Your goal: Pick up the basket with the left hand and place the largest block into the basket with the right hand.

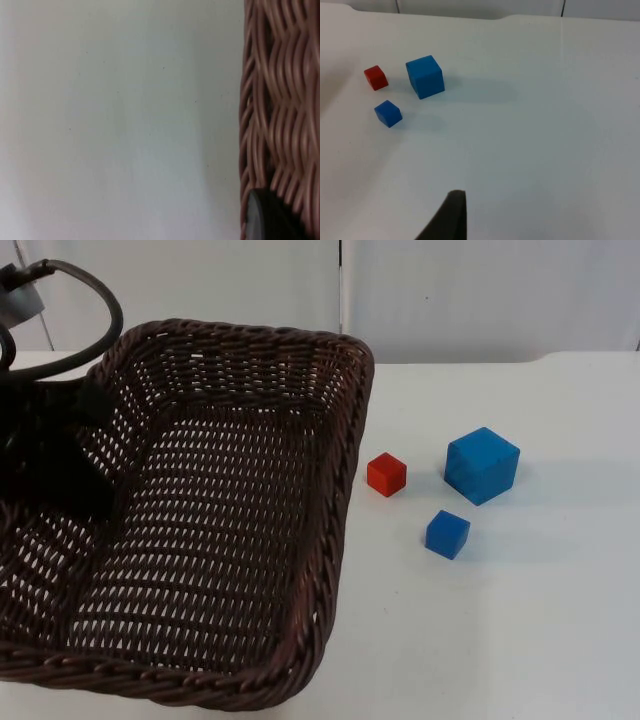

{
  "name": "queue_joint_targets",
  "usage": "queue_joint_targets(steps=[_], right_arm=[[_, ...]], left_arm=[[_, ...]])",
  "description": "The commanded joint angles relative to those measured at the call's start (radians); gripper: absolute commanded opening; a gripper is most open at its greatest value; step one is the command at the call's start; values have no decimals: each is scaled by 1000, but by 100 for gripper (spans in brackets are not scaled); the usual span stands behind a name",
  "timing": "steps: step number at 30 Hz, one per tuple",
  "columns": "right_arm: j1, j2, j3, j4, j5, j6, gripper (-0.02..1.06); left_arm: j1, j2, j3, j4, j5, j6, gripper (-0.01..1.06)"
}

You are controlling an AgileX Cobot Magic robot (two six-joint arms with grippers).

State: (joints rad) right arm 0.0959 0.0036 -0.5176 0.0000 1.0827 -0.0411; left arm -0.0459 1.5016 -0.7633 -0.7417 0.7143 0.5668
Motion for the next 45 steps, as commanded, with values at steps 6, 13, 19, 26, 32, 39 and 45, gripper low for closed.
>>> queue_joint_targets(steps=[6,13,19,26,32,39,45], right_arm=[[-5,128,-24,0,-68,-5,105],[-5,315,-76,6,-305,-5,105],[-5,456,-120,6,-371,-5,105],[-5,641,-188,6,-450,-1,105],[-5,774,-259,6,-477,-5,105],[-5,958,-356,6,-481,-39,105],[-5,1061,-390,6,-506,-39,105]], left_arm=[[-1,-16,2,-36,10,-7,0],[-1,-16,2,-50,10,-7,0],[-1,-16,2,-40,10,-7,0],[-1,-16,2,-47,12,-7,0],[-1,-16,2,-46,10,-7,0],[-1,-16,2,-49,12,-7,0],[-1,-16,2,-59,16,-7,0]])
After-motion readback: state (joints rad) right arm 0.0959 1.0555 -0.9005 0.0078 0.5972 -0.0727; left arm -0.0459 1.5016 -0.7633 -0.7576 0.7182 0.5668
